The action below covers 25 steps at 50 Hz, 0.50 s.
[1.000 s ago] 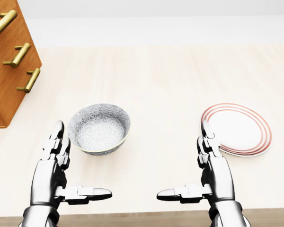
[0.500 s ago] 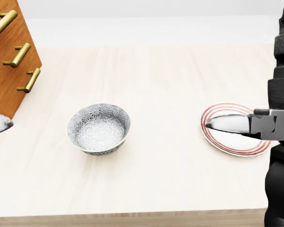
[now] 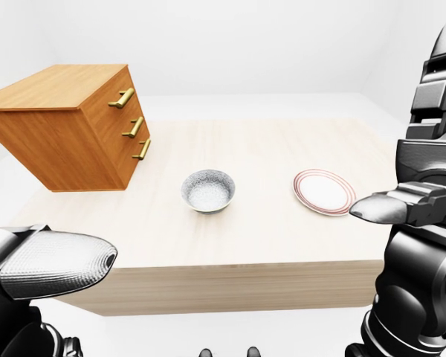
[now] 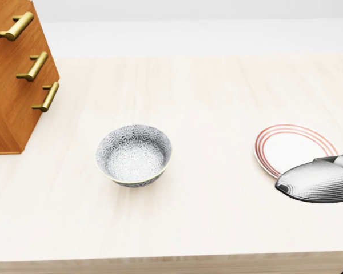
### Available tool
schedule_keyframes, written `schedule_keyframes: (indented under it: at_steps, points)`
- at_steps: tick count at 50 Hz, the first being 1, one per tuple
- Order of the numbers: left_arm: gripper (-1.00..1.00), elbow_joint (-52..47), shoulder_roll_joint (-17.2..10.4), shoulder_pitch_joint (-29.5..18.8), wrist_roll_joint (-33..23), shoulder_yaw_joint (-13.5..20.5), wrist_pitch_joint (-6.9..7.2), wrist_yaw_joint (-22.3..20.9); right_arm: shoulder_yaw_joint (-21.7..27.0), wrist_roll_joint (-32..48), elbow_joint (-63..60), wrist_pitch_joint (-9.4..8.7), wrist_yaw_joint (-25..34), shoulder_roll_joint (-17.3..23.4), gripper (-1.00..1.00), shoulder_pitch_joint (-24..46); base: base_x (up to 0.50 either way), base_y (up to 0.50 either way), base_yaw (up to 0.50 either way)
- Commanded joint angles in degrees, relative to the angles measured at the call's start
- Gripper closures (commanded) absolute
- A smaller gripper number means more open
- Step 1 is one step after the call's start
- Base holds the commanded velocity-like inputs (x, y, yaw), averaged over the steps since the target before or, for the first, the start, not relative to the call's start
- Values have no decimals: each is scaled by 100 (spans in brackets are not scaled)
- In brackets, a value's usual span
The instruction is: Put the bowl on top of the cabinet.
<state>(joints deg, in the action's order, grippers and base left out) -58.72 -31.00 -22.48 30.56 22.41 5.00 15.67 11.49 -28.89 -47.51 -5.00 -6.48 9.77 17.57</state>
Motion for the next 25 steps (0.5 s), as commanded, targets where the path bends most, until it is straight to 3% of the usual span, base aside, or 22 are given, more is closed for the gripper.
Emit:
schedule_keyframes:
  at_steps: [1, 2, 7, 25]
  points:
    - [-98, -128, 61, 226, -326, 98, 0, -196, -36, 86, -141, 0, 163, -58, -100, -143, 0, 50, 0]
    - [-97, -128, 101, 190, -128, 250, 0, -227, -42, 62, -118, 0, 193, -76, -100, -143, 0, 50, 0]
    - [-98, -128, 109, 216, -133, 328, 0, -260, -118, 125, -101, 0, 250, -120, -100, -151, 0, 50, 0]
    - [-98, -128, 189, 232, -233, 314, 0, -357, -158, 236, -23, 0, 326, -169, -100, -162, 0, 50, 0]
